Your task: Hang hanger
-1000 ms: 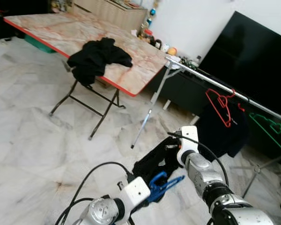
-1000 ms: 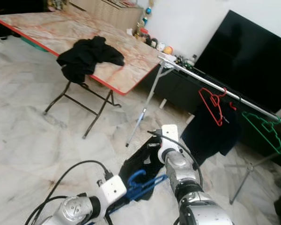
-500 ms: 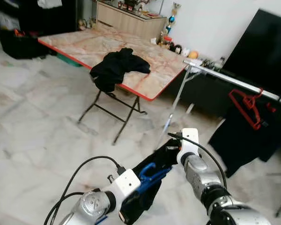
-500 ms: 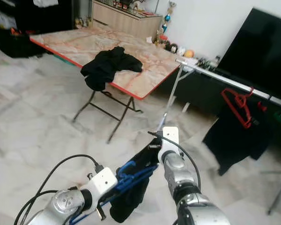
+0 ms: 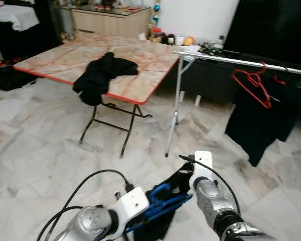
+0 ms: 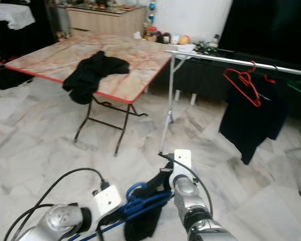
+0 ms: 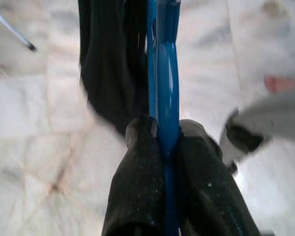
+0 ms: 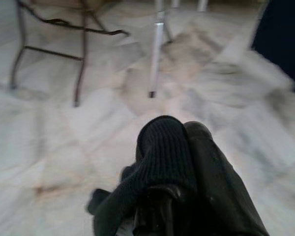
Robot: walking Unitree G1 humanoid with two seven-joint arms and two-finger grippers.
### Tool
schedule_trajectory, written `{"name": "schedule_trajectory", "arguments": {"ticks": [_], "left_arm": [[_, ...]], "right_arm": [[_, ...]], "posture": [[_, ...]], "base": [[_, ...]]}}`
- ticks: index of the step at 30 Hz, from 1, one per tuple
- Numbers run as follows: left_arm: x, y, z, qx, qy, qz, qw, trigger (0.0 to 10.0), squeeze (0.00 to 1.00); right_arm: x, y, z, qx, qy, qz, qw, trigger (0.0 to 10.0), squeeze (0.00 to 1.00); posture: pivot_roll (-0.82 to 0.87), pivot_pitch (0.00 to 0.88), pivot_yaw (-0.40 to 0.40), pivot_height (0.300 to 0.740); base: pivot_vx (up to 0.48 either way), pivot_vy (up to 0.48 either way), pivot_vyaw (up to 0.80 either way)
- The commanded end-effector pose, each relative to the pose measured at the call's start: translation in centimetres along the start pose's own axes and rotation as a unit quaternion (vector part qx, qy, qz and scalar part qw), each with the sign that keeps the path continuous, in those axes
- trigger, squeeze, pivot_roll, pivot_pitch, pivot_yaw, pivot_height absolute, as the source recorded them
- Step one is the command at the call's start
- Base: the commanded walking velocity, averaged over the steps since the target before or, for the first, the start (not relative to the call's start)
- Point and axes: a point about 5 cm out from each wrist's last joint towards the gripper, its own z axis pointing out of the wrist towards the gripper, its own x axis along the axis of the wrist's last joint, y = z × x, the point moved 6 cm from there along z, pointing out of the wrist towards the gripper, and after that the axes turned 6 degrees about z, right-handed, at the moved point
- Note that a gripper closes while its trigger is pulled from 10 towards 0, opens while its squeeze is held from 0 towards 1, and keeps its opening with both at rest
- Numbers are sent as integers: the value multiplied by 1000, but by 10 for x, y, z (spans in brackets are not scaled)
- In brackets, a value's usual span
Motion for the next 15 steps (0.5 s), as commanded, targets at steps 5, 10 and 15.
{"name": "schedule_trajectory", "arguments": {"ticks": [5,10,15], "left_arm": [[3,-7,-5,24,3,1,1000,10000,0],[16,-9,2,29,31,-11,999,10000,0],[29,-3,9,19,52,-24,998,10000,0]], "right_arm": [[19,5,1,-6,31,-3,1000,10000,0],[16,4,1,-2,27,-5,1000,10000,0],[15,0,1,4,25,-10,1000,10000,0]], "posture": [[232,0,-28,740],[224,0,-43,740],[222,0,-56,740]], "base": [[0,0,0],[0,0,0],[0,0,0]]}}
